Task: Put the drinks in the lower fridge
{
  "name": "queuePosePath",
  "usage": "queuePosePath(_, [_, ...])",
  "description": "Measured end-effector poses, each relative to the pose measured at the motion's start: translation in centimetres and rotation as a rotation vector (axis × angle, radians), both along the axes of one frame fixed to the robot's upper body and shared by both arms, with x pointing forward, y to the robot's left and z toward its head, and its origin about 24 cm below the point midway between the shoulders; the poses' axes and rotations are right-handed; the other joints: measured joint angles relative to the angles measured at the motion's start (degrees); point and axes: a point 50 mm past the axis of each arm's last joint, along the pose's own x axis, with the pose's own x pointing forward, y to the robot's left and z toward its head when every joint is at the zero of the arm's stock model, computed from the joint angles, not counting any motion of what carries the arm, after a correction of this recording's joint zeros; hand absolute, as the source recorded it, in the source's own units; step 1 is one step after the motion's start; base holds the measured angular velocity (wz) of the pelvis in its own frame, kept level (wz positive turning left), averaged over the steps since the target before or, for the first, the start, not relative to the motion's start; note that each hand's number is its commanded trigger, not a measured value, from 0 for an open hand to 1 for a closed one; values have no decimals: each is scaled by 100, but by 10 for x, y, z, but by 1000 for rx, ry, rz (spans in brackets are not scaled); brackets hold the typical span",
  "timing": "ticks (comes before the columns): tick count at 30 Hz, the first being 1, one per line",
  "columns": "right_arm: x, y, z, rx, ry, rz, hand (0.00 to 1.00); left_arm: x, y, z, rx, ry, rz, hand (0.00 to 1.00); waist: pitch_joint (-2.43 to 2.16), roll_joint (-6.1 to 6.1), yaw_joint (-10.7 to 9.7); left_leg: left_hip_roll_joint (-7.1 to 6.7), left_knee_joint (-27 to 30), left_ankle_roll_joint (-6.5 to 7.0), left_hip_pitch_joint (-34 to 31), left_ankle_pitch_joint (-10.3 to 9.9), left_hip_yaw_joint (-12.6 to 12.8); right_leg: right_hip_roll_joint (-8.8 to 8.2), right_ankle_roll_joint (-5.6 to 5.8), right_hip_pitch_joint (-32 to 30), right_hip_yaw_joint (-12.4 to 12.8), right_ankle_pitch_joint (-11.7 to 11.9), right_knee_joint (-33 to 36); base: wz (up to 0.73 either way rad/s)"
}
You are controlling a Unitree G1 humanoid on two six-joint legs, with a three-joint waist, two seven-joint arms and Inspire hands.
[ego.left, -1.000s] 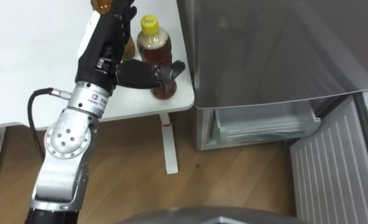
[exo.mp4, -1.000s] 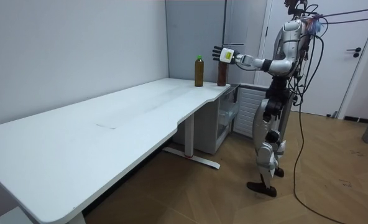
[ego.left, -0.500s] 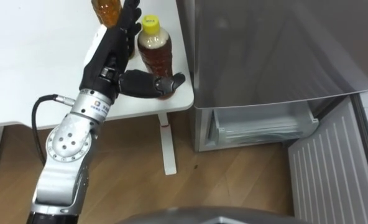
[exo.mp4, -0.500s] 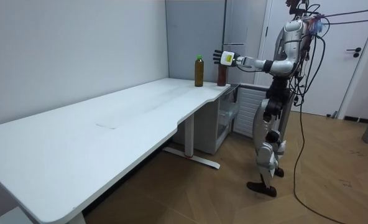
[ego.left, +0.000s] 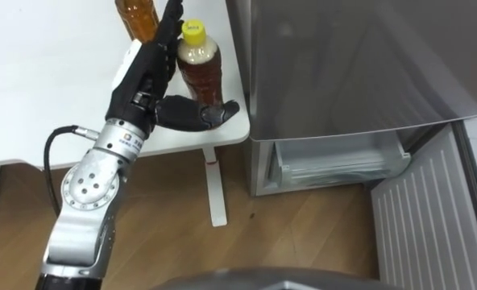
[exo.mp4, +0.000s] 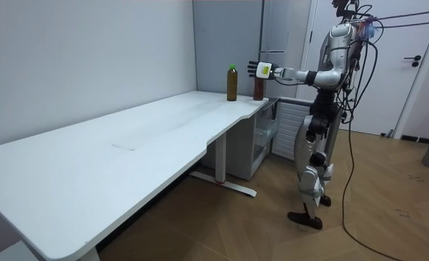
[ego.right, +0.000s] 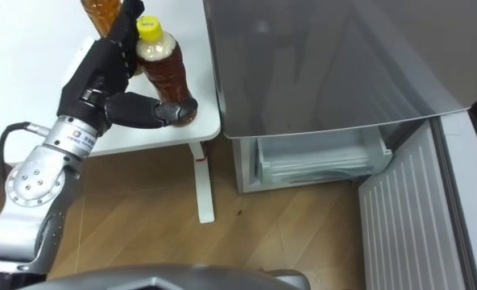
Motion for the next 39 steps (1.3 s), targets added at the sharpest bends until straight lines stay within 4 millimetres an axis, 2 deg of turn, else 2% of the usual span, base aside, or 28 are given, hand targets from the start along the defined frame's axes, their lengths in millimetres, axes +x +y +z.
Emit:
queuePosePath(7, [-9,0,0,0,16,-9,0,1,9,3,-41,-7,38,0,-10,45,-9,5,9,0,7,0,5,1,-1,-3,15,2,27,0])
queuePosePath(12, [-12,0,0,4,49,-11,0,8,18,-2,-37,14,88,0,7,78,-13,9,0,1,4,-1,16,0,-1,-6,32,1,83,0])
queuePosePath(23, [-12,0,0,14,80,-3,0,14,21,-13,-56,98,107,0,25,63,-136,11,-1,1,3,-1,22,1,-1,-12,40,1,91,0])
queuePosePath(30, [-6,0,0,12,64,-7,0,23,23,-23,-113,154,139,0,25,66,-135,12,7,2,10,-1,39,0,-1,-6,49,3,99,0])
queuePosePath(39, [-5,1,0,26,68,-7,0,24,24,-23,-149,159,147,0,25,109,-147,16,7,2,7,-1,48,-1,-2,-8,51,4,100,0])
